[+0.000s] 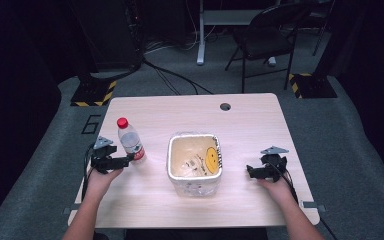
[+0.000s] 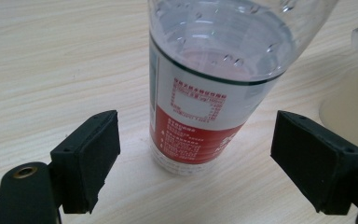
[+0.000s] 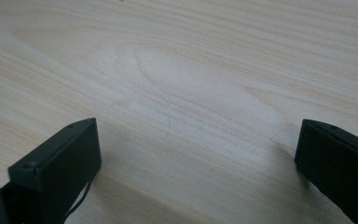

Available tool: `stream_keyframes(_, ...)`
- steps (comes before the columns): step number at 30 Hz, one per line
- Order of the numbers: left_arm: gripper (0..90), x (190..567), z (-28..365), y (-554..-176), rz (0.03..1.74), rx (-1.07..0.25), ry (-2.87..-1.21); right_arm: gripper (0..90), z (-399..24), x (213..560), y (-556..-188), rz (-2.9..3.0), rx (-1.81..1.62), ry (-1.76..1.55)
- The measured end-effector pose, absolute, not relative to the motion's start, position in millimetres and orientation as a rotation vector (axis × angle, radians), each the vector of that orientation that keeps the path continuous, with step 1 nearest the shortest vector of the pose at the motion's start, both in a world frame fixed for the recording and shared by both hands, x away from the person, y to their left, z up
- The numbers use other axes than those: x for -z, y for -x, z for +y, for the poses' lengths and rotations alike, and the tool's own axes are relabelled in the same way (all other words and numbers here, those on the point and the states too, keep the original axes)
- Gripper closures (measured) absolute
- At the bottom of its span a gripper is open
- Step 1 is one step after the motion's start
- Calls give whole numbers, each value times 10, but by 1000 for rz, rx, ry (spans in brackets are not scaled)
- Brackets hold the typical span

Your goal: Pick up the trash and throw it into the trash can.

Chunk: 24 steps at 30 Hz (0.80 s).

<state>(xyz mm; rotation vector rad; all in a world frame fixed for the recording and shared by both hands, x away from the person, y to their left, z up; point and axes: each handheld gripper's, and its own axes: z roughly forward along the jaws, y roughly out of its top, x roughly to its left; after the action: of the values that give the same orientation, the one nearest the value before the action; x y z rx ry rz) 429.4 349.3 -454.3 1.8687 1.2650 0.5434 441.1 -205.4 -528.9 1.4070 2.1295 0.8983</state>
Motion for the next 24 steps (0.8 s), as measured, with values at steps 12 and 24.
stream_keyframes(12,150,4468,3445,-4347,1226,-540,-1875,0,-2047,5286,-4407,2133,-902,-1415)
stream_keyframes(24,152,4477,3406,-4442,1213,-554,-1905,0,-2046,5287,-4407,2136,-902,-1407)
